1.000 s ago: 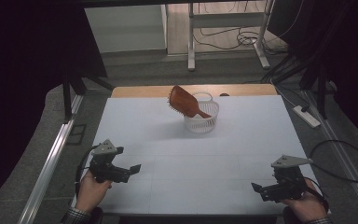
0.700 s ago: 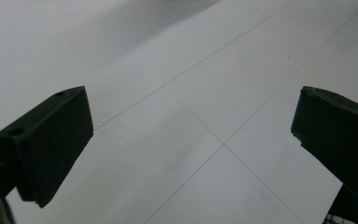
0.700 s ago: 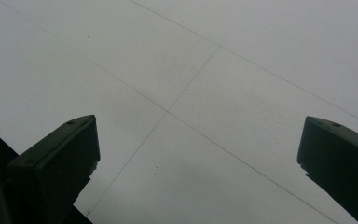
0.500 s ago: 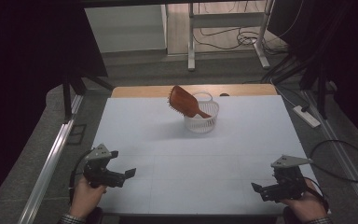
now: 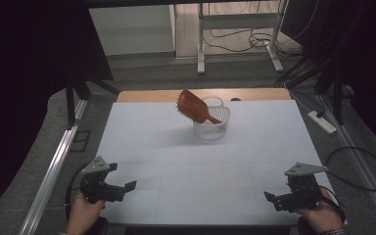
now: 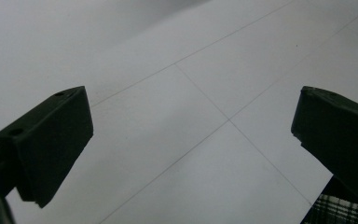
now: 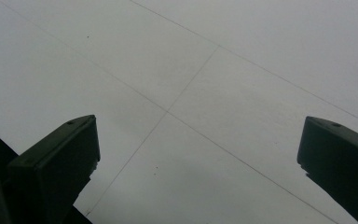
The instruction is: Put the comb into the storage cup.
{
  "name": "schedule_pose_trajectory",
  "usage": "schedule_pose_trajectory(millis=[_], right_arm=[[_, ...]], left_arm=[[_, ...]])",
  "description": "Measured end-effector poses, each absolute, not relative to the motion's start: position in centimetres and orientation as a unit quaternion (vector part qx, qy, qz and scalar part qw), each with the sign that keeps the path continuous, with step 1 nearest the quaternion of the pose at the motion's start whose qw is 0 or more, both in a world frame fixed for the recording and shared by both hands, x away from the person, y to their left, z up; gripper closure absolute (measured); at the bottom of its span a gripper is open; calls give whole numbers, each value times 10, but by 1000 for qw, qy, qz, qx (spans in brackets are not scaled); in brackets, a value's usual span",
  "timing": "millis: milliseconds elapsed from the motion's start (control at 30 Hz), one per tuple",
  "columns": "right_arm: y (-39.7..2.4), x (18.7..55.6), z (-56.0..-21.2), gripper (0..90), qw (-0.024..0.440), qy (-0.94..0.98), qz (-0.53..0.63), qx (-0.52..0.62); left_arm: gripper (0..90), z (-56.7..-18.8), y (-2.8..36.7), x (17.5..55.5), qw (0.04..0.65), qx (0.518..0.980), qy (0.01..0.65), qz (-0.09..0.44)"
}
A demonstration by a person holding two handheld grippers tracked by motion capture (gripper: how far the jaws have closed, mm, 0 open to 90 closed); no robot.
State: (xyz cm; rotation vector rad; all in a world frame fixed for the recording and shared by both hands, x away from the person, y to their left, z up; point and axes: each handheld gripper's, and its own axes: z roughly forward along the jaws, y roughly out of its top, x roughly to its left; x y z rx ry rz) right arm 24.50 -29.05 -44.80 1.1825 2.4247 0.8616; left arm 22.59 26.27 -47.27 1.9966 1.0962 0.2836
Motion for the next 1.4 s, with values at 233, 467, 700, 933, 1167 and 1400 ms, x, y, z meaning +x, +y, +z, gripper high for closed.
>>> schedule_pose_trajectory(millis=[233, 467, 700, 933, 1167, 1400], right_arm=[[-290, 245, -448, 0, 154, 846, 300, 413], [-290, 245, -448, 0, 155, 846, 300, 413], [-290, 245, -448, 0, 155, 846, 300, 413], [-290, 245, -448, 0, 156, 846, 300, 413], [-290, 245, -448, 0, 157, 845, 300, 413], [-290, 245, -448, 0, 159, 844, 301, 415]], left_arm=[[0, -474, 269, 220, 406, 790, 444, 116], [0, -476, 271, 215, 397, 792, 447, 120], [0, -476, 272, 212, 393, 792, 450, 122], [0, -475, 274, 209, 392, 791, 455, 120], [0, -475, 273, 207, 385, 794, 455, 122], [0, -475, 273, 204, 381, 795, 457, 120]])
